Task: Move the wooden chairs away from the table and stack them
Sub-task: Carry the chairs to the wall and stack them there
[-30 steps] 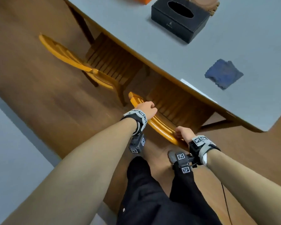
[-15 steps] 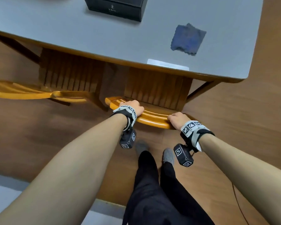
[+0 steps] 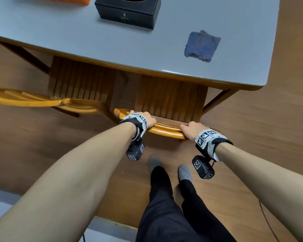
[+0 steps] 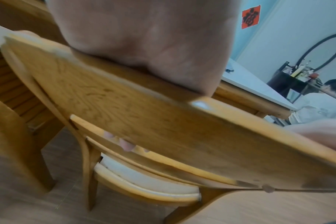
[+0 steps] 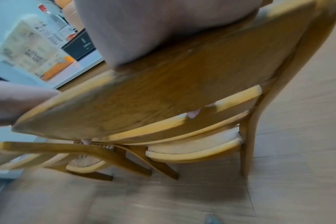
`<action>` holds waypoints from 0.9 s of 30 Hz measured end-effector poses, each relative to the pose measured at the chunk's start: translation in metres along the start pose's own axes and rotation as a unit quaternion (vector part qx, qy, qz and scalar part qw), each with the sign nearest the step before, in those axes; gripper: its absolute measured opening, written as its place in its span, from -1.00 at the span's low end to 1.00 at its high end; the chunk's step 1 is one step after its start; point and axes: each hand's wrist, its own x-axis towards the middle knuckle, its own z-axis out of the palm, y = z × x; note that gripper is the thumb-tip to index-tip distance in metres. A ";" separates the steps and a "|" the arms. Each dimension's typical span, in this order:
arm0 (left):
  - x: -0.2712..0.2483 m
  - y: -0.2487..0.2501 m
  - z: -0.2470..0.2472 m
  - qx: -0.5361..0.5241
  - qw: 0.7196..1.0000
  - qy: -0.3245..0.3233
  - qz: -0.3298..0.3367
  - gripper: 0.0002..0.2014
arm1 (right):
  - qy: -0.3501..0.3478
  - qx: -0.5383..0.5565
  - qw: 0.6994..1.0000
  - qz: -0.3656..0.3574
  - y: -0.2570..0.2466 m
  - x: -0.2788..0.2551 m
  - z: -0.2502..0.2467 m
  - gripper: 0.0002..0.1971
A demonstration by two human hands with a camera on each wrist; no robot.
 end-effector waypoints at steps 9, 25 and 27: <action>-0.048 0.018 0.034 -0.027 0.998 -0.021 -0.055 -0.57 | 0.031 -0.059 0.994 -0.082 0.027 -0.034 0.009 -0.42; -0.175 0.160 0.197 -0.260 0.941 -0.089 -0.197 -0.34 | -0.027 -0.254 0.929 -0.268 0.171 -0.079 0.048 -0.43; -0.185 0.172 0.210 -0.266 0.939 -0.072 -0.204 -0.46 | -0.040 -0.281 0.914 -0.290 0.184 -0.079 0.057 -0.41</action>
